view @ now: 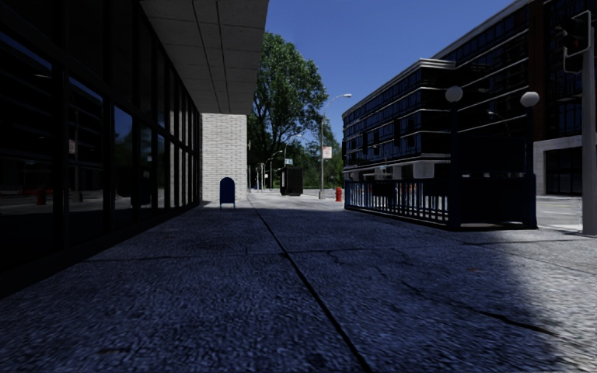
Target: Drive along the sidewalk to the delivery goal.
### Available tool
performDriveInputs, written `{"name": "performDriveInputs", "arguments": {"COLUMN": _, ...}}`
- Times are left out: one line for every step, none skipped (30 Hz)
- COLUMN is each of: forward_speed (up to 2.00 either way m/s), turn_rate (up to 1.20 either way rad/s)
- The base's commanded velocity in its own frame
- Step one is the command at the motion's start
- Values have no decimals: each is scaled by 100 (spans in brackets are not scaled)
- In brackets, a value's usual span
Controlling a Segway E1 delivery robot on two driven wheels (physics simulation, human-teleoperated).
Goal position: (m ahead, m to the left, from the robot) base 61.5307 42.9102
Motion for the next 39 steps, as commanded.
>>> {"name": "performDriveInputs", "arguments": {"forward_speed": 200, "turn_rate": 0}}
{"name": "performDriveInputs", "arguments": {"forward_speed": 200, "turn_rate": 0}}
{"name": "performDriveInputs", "arguments": {"forward_speed": 200, "turn_rate": 0}}
{"name": "performDriveInputs", "arguments": {"forward_speed": 200, "turn_rate": 0}}
{"name": "performDriveInputs", "arguments": {"forward_speed": 200, "turn_rate": 0}}
{"name": "performDriveInputs", "arguments": {"forward_speed": 200, "turn_rate": 0}}
{"name": "performDriveInputs", "arguments": {"forward_speed": 200, "turn_rate": 0}}
{"name": "performDriveInputs", "arguments": {"forward_speed": 200, "turn_rate": 0}}
{"name": "performDriveInputs", "arguments": {"forward_speed": 200, "turn_rate": 0}}
{"name": "performDriveInputs", "arguments": {"forward_speed": 200, "turn_rate": 0}}
{"name": "performDriveInputs", "arguments": {"forward_speed": 200, "turn_rate": 0}}
{"name": "performDriveInputs", "arguments": {"forward_speed": 200, "turn_rate": 0}}
{"name": "performDriveInputs", "arguments": {"forward_speed": 200, "turn_rate": 0}}
{"name": "performDriveInputs", "arguments": {"forward_speed": 200, "turn_rate": 0}}
{"name": "performDriveInputs", "arguments": {"forward_speed": 200, "turn_rate": 0}}
{"name": "performDriveInputs", "arguments": {"forward_speed": 200, "turn_rate": 0}}
{"name": "performDriveInputs", "arguments": {"forward_speed": 200, "turn_rate": 0}}
{"name": "performDriveInputs", "arguments": {"forward_speed": 200, "turn_rate": 0}}
{"name": "performDriveInputs", "arguments": {"forward_speed": 200, "turn_rate": 0}}
{"name": "performDriveInputs", "arguments": {"forward_speed": 200, "turn_rate": 0}}
{"name": "performDriveInputs", "arguments": {"forward_speed": 200, "turn_rate": 0}}
{"name": "performDriveInputs", "arguments": {"forward_speed": 200, "turn_rate": 0}}
{"name": "performDriveInputs", "arguments": {"forward_speed": 200, "turn_rate": 0}}
{"name": "performDriveInputs", "arguments": {"forward_speed": 200, "turn_rate": 0}}
{"name": "performDriveInputs", "arguments": {"forward_speed": 200, "turn_rate": 0}}
{"name": "performDriveInputs", "arguments": {"forward_speed": 200, "turn_rate": 0}}
{"name": "performDriveInputs", "arguments": {"forward_speed": 200, "turn_rate": 0}}
{"name": "performDriveInputs", "arguments": {"forward_speed": 200, "turn_rate": 0}}
{"name": "performDriveInputs", "arguments": {"forward_speed": 200, "turn_rate": 0}}
{"name": "performDriveInputs", "arguments": {"forward_speed": 200, "turn_rate": 0}}
{"name": "performDriveInputs", "arguments": {"forward_speed": 200, "turn_rate": 0}}
{"name": "performDriveInputs", "arguments": {"forward_speed": 200, "turn_rate": 0}}
{"name": "performDriveInputs", "arguments": {"forward_speed": 200, "turn_rate": 0}}
{"name": "performDriveInputs", "arguments": {"forward_speed": 200, "turn_rate": 0}}
{"name": "performDriveInputs", "arguments": {"forward_speed": 200, "turn_rate": 0}}
{"name": "performDriveInputs", "arguments": {"forward_speed": 200, "turn_rate": 0}}
{"name": "performDriveInputs", "arguments": {"forward_speed": 200, "turn_rate": 0}}
{"name": "performDriveInputs", "arguments": {"forward_speed": 200, "turn_rate": 0}}
{"name": "performDriveInputs", "arguments": {"forward_speed": 200, "turn_rate": 0}}
